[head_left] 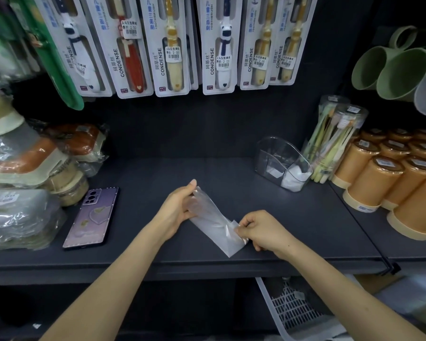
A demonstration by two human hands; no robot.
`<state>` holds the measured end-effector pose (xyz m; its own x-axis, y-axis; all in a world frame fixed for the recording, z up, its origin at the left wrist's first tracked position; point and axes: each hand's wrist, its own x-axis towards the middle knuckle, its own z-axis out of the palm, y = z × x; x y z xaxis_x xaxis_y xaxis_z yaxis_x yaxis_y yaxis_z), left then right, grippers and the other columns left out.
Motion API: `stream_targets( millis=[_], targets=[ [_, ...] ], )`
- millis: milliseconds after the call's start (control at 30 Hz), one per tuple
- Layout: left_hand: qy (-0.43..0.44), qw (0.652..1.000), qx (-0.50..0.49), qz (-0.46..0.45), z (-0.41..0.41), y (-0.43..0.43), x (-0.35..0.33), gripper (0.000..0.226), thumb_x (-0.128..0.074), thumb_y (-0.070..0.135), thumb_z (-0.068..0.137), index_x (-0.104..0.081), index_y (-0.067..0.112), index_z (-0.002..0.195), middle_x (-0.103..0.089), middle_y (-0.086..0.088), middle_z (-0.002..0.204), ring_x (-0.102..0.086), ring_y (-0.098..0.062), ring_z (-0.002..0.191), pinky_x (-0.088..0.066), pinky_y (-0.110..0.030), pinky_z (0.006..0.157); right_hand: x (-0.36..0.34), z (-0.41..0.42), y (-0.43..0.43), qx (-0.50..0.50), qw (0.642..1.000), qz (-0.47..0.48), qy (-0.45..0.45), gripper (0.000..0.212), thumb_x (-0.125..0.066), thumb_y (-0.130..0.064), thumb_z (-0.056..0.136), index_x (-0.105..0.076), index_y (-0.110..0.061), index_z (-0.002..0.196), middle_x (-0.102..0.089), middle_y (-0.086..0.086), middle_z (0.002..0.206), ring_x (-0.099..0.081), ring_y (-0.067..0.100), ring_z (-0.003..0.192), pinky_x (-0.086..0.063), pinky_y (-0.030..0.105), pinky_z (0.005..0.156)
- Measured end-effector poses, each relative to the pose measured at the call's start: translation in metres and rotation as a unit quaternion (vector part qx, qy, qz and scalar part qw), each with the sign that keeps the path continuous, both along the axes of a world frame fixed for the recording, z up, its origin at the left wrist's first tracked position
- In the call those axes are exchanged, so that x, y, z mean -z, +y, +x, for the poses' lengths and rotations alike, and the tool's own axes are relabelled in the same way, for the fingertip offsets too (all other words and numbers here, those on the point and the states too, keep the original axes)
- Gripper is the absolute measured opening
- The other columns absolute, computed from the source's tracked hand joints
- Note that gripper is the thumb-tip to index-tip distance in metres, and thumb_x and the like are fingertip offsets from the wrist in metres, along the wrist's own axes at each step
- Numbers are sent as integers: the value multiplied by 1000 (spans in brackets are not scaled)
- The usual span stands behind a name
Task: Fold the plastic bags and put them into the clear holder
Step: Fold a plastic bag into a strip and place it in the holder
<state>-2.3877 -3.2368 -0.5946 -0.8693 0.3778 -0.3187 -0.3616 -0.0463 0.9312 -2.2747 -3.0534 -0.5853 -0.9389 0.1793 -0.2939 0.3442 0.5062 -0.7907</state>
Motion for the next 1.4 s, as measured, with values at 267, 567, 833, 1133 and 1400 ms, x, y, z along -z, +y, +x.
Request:
stream_targets(
  millis=[267,567,833,1133,1400],
  targets=[
    [80,986,-23,-144,-8,13,6,35,-59,-4,87,-58,9,120,-63,-7,95,-62,-19,86,-52,-29,77,10,-3,-1,12,995,87,43,23,-58,-21,90,-56,-16,68,-50,-10,45,-45,2,41,-35,18,49],
    [123,979,-46,-155,-7,13,6,37,-61,-9,84,-60,13,113,-63,2,90,-59,-9,83,-47,-18,73,5,-2,3,-26,996,86,25,26,-71,-34,81,-59,-10,80,-48,-10,64,-44,7,59,-34,23,57],
    [199,953,-10,-227,5,10,12,36,-66,-4,81,-63,15,112,-65,4,91,-61,-7,79,-47,-16,67,3,2,22,-78,983,165,-4,27,-76,-31,75,-59,-18,92,-55,-11,77,-51,8,67,-39,26,60],
    [643,691,84,-319,40,2,20,36,-42,17,87,-72,11,106,-68,-2,116,-57,-18,114,-36,-23,105,-2,-3,26,-110,981,160,-22,29,-76,-27,75,-57,-20,96,-52,-10,80,-49,8,68,-38,24,59],
    [513,678,266,-454,53,8,39,97,24,70,74,-8,24,153,6,12,154,15,-2,142,25,-9,103,-1,0,28,-106,984,145,0,30,-77,-27,76,-59,-19,99,-51,-12,76,-46,3,65,-35,21,58]
  ],
)
